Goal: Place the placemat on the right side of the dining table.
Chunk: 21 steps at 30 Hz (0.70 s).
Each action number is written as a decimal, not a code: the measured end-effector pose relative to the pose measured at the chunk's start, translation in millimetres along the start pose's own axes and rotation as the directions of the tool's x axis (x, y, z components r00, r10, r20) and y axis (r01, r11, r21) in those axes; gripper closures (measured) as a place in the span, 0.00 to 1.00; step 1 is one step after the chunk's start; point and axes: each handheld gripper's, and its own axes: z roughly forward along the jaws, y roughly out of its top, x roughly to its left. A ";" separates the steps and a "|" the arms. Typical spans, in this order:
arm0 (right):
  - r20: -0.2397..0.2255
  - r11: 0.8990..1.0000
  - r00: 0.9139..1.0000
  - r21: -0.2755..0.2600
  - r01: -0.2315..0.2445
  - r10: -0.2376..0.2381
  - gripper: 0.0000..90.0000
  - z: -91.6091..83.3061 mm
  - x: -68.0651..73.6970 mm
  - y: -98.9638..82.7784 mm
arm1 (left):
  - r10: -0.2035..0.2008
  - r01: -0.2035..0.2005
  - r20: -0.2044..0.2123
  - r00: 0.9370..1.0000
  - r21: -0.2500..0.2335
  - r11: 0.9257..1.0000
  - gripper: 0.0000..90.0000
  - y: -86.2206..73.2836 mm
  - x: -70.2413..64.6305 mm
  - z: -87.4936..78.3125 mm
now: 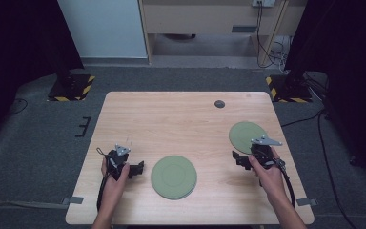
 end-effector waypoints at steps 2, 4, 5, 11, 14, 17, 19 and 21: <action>-0.009 1.000 1.000 -0.002 0.000 0.000 0.10 0.8 3.2 -0.5 | 0.000 0.000 0.000 1.000 0.000 1.000 0.00 0.0 0.0 0.0; -0.015 1.000 1.000 0.000 0.000 0.000 0.09 0.8 5.7 -0.3 | 0.000 0.000 0.000 1.000 0.000 1.000 0.00 0.0 0.0 0.0; -0.016 1.000 1.000 -0.002 0.000 0.000 0.09 0.7 6.4 -0.5 | 0.000 0.000 0.000 1.000 0.000 1.000 0.00 0.0 0.0 0.0; -0.021 1.000 1.000 -0.005 0.006 -0.006 0.09 -1.0 10.1 -1.1 | 0.000 0.000 0.000 1.000 0.000 1.000 0.00 0.0 0.0 0.0; -0.027 1.000 1.000 -0.003 0.002 -0.002 0.09 -0.4 12.7 -1.7 | 0.000 0.000 0.000 1.000 0.000 1.000 0.00 0.0 0.0 0.0; -0.035 1.000 0.999 0.000 0.004 -0.004 0.09 0.9 15.3 -2.5 | 0.000 0.000 0.000 1.000 0.000 1.000 0.00 0.0 0.0 0.0; -0.036 1.000 0.999 0.002 0.006 -0.006 0.09 1.8 17.0 -2.6 | 0.000 0.000 0.000 1.000 0.000 1.000 0.00 0.0 0.0 0.0; -0.039 1.000 0.999 0.001 0.010 -0.009 0.09 2.6 18.5 -2.6 | 0.000 0.000 0.000 1.000 0.000 1.000 0.00 0.0 0.0 0.0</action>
